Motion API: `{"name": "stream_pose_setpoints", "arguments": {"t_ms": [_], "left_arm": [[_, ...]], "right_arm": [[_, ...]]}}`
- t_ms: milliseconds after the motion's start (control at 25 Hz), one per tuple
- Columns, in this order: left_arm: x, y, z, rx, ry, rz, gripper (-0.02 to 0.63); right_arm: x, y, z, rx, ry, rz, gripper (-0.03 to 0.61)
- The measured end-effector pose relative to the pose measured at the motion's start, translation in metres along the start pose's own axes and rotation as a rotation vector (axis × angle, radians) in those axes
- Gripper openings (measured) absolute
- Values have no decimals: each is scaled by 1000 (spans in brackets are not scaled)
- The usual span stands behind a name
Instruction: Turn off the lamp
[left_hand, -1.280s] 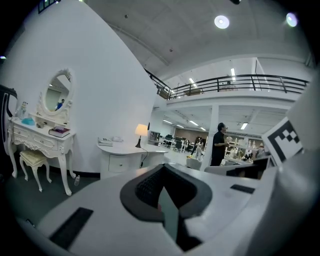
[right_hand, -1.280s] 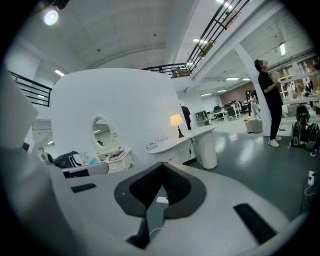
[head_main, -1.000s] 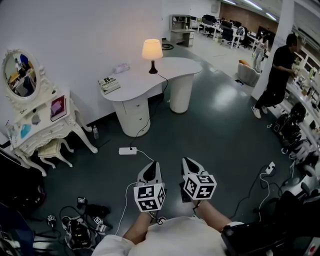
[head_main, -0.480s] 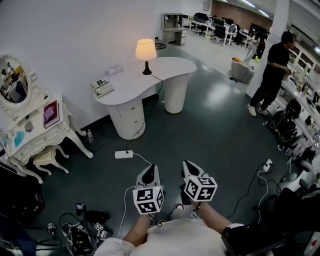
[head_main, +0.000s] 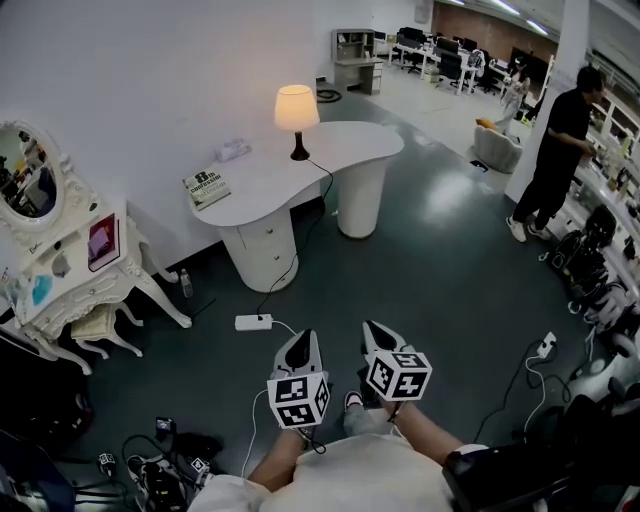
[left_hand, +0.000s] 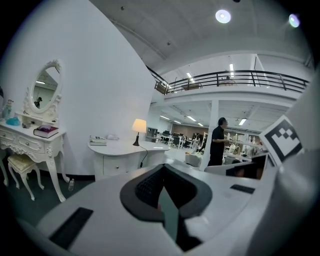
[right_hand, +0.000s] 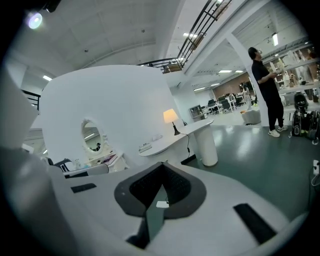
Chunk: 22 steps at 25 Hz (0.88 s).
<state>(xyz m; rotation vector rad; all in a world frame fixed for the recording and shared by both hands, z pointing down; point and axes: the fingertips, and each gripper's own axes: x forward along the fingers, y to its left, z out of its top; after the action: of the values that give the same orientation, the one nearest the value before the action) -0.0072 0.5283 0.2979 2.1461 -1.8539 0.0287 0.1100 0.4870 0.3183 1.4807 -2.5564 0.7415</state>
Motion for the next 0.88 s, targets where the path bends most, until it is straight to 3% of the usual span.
{"name": "stream_pose_setpoints", "arguments": {"t_ms": [320, 880], "left_arm": [[73, 6, 34, 8, -24, 31, 9], [162, -5, 43, 9, -4, 51, 9]], "right_arm": [[61, -29, 49, -27, 8, 32, -2], [126, -80, 80, -44, 63, 68, -2]]}}
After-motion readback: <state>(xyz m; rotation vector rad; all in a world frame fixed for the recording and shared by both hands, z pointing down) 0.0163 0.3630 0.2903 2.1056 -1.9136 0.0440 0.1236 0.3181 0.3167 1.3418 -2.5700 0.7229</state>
